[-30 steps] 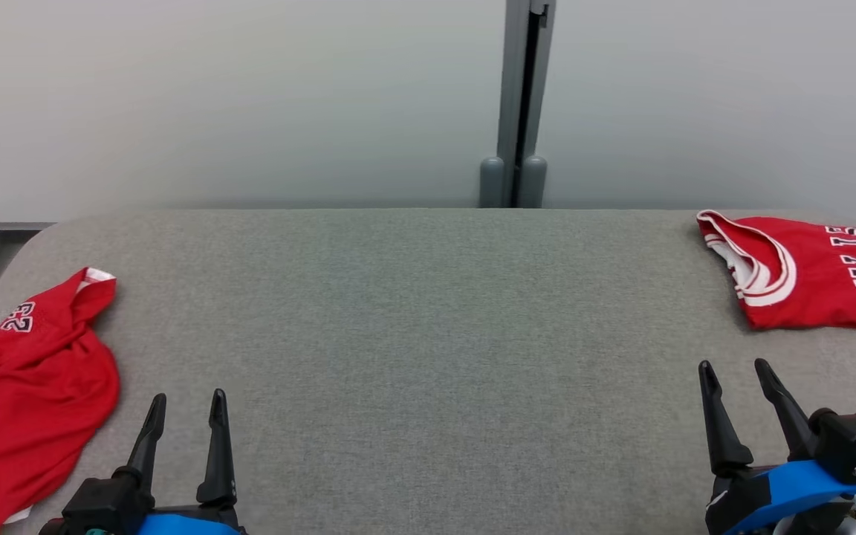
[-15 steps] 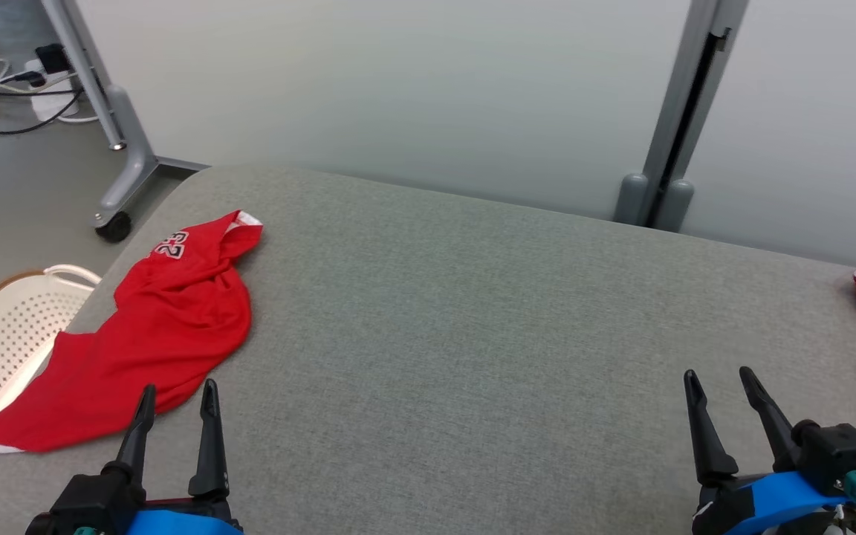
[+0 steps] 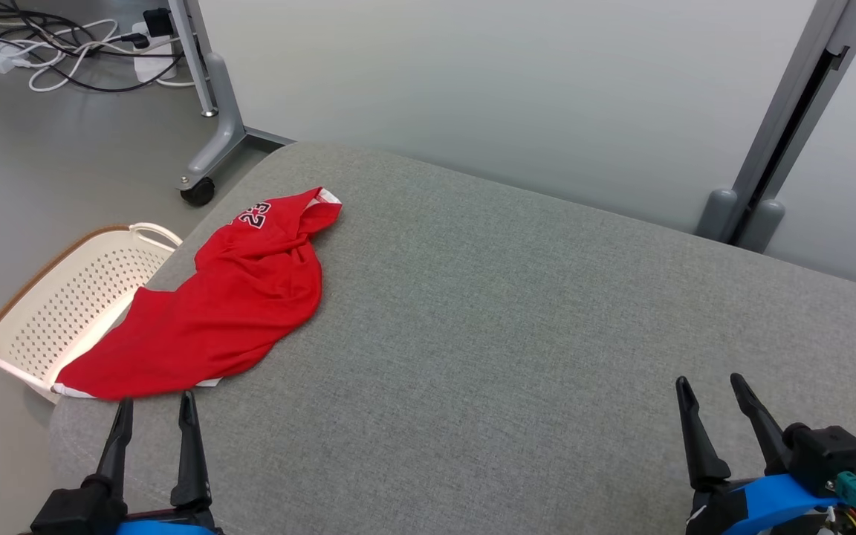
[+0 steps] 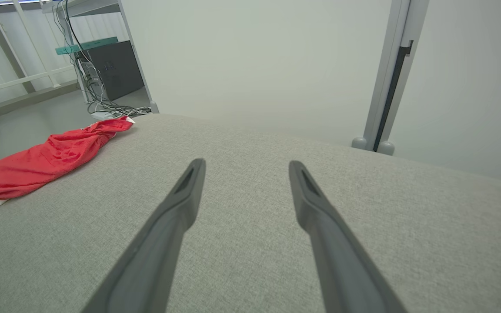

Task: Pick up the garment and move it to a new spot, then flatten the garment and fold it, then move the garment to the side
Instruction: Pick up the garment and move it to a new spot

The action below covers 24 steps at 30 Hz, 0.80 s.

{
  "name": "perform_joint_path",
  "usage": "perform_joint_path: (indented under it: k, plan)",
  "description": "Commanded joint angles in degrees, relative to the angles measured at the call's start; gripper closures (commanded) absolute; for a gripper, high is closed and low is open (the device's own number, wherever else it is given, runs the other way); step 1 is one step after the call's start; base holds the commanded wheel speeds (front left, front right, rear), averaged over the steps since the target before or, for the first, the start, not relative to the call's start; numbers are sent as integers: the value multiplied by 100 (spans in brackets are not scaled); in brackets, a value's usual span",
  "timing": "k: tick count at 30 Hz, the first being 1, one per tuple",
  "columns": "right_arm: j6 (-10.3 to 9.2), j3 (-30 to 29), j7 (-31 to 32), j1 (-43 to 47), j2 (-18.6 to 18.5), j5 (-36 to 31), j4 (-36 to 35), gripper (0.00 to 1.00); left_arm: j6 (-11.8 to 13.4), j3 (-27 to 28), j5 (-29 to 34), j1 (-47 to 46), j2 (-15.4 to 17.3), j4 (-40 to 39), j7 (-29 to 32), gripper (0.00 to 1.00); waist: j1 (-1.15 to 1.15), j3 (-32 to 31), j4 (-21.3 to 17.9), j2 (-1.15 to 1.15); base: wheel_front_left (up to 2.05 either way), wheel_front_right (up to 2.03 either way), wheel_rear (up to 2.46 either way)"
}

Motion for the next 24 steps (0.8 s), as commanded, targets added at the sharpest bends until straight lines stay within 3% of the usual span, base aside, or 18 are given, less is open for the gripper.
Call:
perform_joint_path:
  k: [1,14,20,24]
  plan:
    - [2,-2,9,42,-4,27,7,0,24,23,-18,54,19,-28,-23,0,0,2,10,0,0,0,0]
    - [2,21,119,-52,-4,-84,-204,0,41,242,-172,-270,235,-275,130,0,0,309,-84,0,0,0,0]
    - [2,96,227,-217,-4,-171,-410,0,13,606,-500,-1057,647,-121,817,0,0,684,-287,0,0,0,0]
    - [2,244,332,-381,-14,-248,-574,0,-214,802,-884,-1779,982,412,1420,0,0,1028,-575,0,0,0,0]
